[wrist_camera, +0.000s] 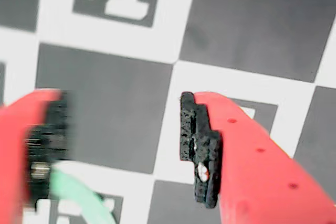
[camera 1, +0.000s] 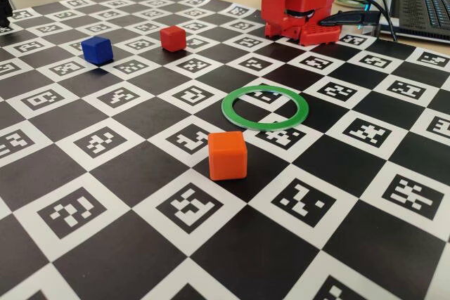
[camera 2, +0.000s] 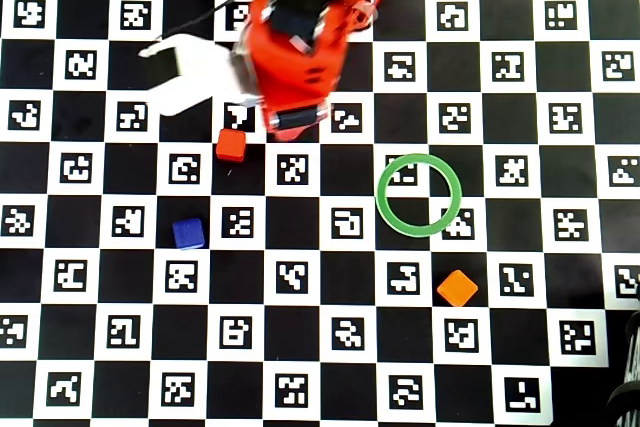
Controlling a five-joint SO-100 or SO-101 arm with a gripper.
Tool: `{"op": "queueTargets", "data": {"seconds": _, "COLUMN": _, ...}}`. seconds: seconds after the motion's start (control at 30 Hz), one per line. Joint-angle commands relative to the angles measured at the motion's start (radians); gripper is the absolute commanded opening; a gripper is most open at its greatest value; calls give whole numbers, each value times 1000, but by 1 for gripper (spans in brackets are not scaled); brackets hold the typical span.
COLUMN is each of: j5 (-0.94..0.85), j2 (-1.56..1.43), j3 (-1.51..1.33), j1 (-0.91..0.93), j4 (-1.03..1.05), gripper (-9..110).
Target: Grab the red cube then put it in the green circle then put the blue cube on top and finally the orange cube on top
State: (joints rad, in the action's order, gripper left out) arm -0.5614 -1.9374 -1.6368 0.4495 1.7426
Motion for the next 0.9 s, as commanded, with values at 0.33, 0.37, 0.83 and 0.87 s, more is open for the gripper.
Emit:
{"op": "queueTargets", "data": {"seconds": 0.33, "j5": 31, "j2": -31, "j3": -144, "j1": 163, "j4": -97, "gripper": 40}}
{"op": "queueTargets", "data": {"seconds": 0.37, "j5": 21, "j2": -34, "j3": -170, "j1": 163, "j4": -114, "gripper": 41}}
{"op": "queueTargets", "data": {"seconds": 0.83, "j5": -11, "j2": 26, "j3": -505, "j1": 184, "j4": -483, "gripper": 42}}
{"op": "queueTargets", "data": {"seconds": 0.87, "j5": -12, "j2": 35, "j3": -517, "j1": 186, "j4": -508, "gripper": 42}}
